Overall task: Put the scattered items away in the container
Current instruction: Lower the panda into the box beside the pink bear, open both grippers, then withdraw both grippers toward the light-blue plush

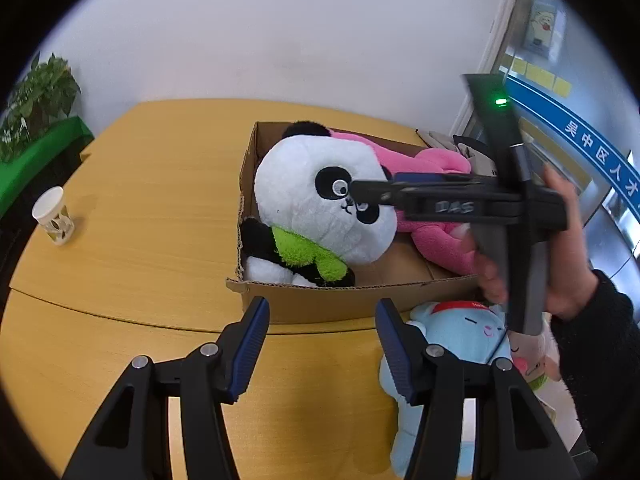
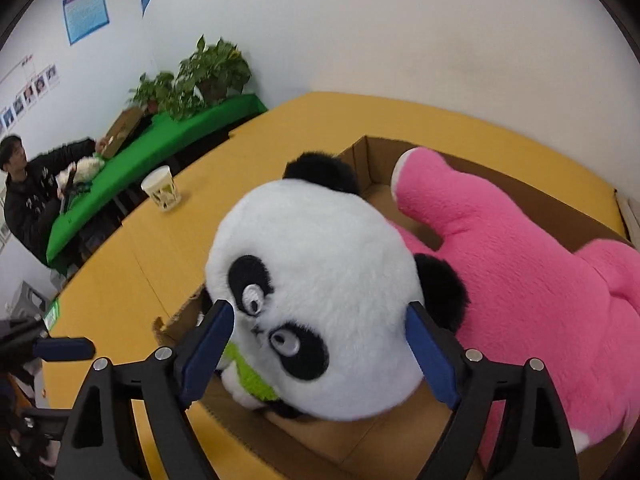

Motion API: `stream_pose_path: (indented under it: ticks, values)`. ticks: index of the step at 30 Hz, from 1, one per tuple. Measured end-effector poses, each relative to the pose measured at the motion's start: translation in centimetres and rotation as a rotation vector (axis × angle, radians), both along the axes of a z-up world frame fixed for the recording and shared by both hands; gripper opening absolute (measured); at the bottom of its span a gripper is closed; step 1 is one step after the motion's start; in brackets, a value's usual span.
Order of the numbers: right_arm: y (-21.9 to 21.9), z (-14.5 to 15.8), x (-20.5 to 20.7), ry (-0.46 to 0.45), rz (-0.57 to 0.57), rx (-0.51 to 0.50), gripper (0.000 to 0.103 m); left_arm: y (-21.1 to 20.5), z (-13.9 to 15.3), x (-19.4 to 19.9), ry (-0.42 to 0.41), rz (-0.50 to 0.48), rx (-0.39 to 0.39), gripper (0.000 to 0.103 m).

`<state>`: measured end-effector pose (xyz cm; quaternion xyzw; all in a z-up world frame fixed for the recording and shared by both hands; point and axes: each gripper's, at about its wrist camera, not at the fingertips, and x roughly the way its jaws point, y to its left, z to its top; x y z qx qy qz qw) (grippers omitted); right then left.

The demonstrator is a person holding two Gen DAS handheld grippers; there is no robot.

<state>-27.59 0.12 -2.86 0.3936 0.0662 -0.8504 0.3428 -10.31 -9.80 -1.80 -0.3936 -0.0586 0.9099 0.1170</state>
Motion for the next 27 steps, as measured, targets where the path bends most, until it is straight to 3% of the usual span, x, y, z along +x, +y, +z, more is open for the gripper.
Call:
stream_pose_path:
  ticks: [1, 3, 5, 9, 14, 21, 27]
  values:
    - [1.3, 1.1, 1.2, 0.023, -0.021, -0.018, 0.092, 0.3, 0.2, 0.5, 0.011, -0.002, -0.002, 0.055]
    - [3.0, 3.1, 3.3, 0.086, -0.064, -0.019, 0.098, 1.0, 0.7, 1.6, 0.039, -0.01, 0.003, 0.07]
    - [5.6, 5.2, 6.5, 0.164, -0.131, -0.017, 0.103, 1.9, 1.1, 2.6, 0.077, -0.015, -0.004, 0.077]
    - [10.8, 6.9, 12.3, 0.216, -0.259, -0.017, 0.103, 4.5, 1.5, 4.8, 0.11, -0.028, 0.008, 0.078]
    - [15.3, 6.4, 18.0, 0.215, -0.413, 0.036, 0.103, 8.0, 1.2, 7.1, 0.106, -0.077, 0.016, 0.078]
    - [18.9, 6.0, 22.5, 0.204, -0.487, 0.065, 0.103, 10.8, 1.4, 9.3, 0.096, -0.122, 0.036, 0.078]
    - [19.4, 6.3, 23.1, 0.198, -0.491, 0.06, 0.103, 11.0, 1.7, 9.9, 0.094, -0.124, 0.032, 0.078]
